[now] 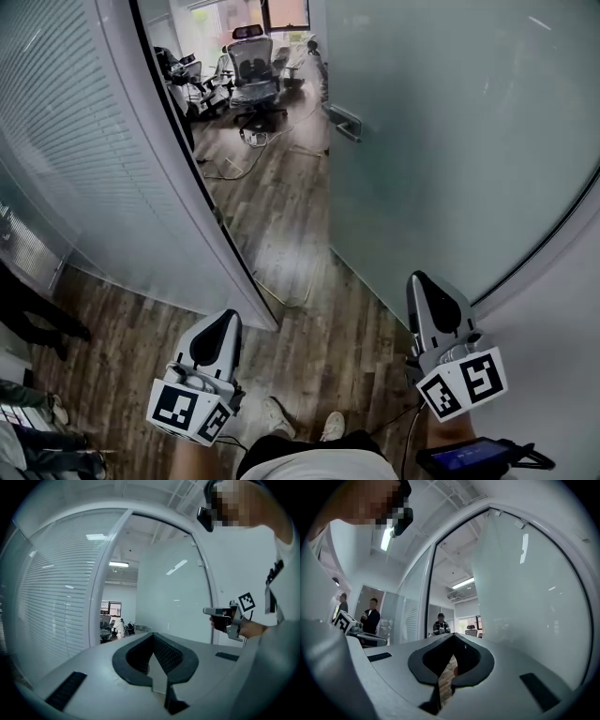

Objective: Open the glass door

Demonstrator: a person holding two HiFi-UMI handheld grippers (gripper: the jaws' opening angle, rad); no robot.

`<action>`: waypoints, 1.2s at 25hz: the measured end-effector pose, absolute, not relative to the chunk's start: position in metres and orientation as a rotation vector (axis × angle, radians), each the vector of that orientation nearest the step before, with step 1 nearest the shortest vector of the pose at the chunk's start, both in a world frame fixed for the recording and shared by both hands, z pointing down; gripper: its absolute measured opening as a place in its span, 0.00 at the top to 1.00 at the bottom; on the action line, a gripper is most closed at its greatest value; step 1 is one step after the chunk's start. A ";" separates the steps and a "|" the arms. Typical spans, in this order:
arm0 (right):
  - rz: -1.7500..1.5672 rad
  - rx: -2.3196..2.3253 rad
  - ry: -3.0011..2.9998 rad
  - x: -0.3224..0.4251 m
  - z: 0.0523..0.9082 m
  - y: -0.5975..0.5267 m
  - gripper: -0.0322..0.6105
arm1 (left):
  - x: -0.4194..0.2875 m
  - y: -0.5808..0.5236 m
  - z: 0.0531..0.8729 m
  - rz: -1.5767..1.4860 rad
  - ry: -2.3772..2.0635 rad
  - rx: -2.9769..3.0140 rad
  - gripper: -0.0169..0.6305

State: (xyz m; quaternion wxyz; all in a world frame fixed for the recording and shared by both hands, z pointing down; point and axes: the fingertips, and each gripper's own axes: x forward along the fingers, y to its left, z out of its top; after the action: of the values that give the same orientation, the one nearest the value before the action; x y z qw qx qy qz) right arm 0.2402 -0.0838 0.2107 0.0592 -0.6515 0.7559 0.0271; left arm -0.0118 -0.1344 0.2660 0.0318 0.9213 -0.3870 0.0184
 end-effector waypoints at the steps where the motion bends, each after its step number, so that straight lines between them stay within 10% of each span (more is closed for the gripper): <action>1: 0.080 -1.957 2.293 0.237 0.212 -0.084 0.95 | -0.016 -0.131 0.265 0.056 -1.207 2.834 0.97; 30: 0.201 -1.854 2.500 0.100 0.194 -0.103 0.95 | -0.144 -0.132 0.234 -0.118 -1.421 2.808 0.97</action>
State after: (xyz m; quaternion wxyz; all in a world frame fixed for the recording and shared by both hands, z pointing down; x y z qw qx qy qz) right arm 0.0997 -0.1028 0.1944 0.0113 -0.5942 0.8016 0.0646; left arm -0.1438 -0.1316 0.2341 -0.0037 0.8915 -0.4514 -0.0375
